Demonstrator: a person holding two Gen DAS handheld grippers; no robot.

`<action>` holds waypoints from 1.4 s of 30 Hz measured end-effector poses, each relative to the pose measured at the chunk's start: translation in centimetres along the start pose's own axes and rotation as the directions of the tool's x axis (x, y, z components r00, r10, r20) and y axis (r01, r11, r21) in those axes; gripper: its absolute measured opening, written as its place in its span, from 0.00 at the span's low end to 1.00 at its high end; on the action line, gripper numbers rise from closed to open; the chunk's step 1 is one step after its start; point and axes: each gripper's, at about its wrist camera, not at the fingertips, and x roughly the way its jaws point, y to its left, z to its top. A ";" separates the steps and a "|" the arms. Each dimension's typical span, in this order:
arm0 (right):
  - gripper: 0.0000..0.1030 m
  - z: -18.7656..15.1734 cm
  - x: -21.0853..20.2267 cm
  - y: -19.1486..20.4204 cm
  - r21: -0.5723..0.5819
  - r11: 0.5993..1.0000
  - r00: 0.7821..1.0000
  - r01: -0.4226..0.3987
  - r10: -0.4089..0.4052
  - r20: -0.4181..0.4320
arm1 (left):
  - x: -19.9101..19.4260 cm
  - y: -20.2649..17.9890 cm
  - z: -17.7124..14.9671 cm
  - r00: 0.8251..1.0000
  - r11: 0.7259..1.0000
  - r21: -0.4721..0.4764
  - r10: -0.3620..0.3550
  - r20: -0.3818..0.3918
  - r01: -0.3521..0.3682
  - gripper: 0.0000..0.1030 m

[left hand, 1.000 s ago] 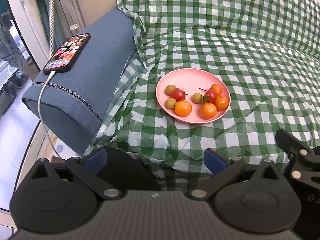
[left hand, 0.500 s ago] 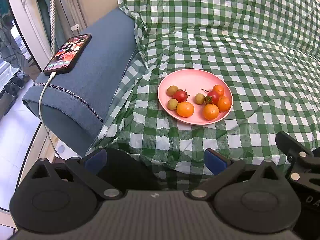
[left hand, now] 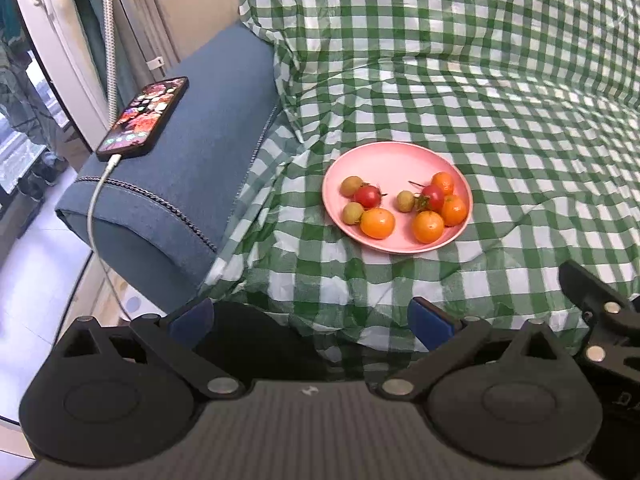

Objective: Organize fruits

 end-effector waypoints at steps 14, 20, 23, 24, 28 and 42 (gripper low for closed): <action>0.99 -0.1 -0.3 -0.4 0.008 1.000 1.000 0.007 -0.007 0.012 | 0.4 0.5 0.1 0.999 0.999 -0.038 0.006 -0.036 -0.008 1.00; 0.99 -0.1 -0.2 -0.3 0.010 1.000 1.000 0.009 -0.009 0.012 | 0.0 0.0 0.1 1.000 1.000 -0.007 -0.005 -0.014 0.005 1.00; 0.99 -0.1 -0.3 -0.3 0.009 1.000 1.000 0.008 -0.008 0.013 | 0.0 0.0 0.1 1.000 1.000 -0.010 -0.005 -0.015 0.005 1.00; 0.99 -0.1 -0.3 -0.3 0.010 1.000 1.000 0.008 -0.008 0.013 | 0.0 0.0 0.1 1.000 1.000 -0.012 -0.006 -0.015 0.006 1.00; 0.99 -0.1 -0.2 -0.3 0.010 1.000 1.000 0.007 -0.007 0.012 | 0.0 0.1 0.1 1.000 1.000 -0.013 -0.007 -0.016 0.007 1.00; 0.99 -0.2 -0.3 0.0 0.011 1.000 1.000 0.010 -0.010 0.015 | -0.2 0.0 0.1 1.000 1.000 -0.006 -0.011 -0.009 0.011 1.00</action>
